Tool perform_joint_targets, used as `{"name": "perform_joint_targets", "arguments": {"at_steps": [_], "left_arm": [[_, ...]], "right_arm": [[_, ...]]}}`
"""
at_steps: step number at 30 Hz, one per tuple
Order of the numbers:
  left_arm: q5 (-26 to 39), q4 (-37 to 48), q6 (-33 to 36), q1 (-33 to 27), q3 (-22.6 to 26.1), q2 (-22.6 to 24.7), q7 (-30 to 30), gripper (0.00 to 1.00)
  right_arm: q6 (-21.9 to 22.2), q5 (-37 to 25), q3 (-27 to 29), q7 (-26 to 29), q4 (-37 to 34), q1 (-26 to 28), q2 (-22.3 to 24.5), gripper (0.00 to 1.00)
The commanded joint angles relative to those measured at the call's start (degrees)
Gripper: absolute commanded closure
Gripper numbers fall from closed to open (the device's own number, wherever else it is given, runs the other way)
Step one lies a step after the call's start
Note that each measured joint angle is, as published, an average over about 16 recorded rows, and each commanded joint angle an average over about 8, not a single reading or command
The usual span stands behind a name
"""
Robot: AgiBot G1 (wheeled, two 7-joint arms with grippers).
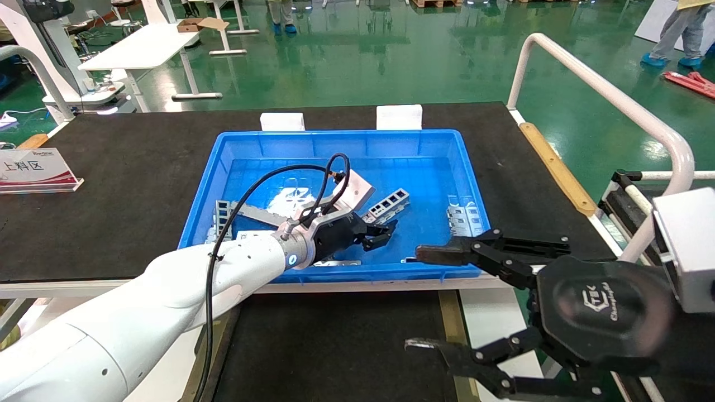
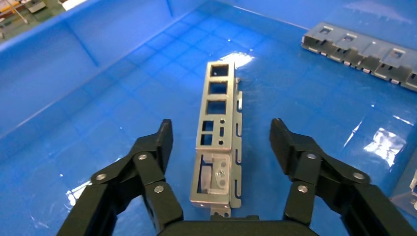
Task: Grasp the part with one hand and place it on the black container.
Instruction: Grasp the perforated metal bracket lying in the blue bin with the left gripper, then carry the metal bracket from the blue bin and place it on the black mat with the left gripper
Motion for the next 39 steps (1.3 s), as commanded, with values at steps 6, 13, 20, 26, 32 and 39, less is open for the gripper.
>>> {"name": "perform_joint_targets", "arguments": {"at_steps": [6,13,20,26,32,39], "left_arm": [[-2.19,-0.06,-1.34,-0.25,2.36,-0.01,-0.15,1.0],[-4.13,-0.2,-2.07,-0.34,4.28,-0.02,-0.27,1.0],[-6.51,-0.45,-2.59,-0.67,5.3,-0.03,-0.58,1.0],[-9.33,-0.97,-2.31,-1.88,4.79,-0.14,-0.8,1.0],[-13.04,-0.69,0.96,-3.94,2.26,-0.54,0.34,1.0],[-17.75,0.77,10.65,-4.98,-2.15,-2.11,4.63,1.0]], "right_arm": [[0.01,0.02,-0.03,-0.01,0.0,0.01,0.01,1.0],[0.02,0.04,-0.05,-0.03,0.0,0.01,0.02,1.0],[0.03,0.05,-0.08,-0.04,0.0,0.02,0.03,1.0],[0.04,0.07,-0.1,-0.05,0.0,0.02,0.04,1.0],[0.05,0.08,-0.12,-0.06,0.0,0.03,0.05,1.0],[0.06,0.1,-0.15,-0.07,0.0,0.03,0.06,1.0]]}}
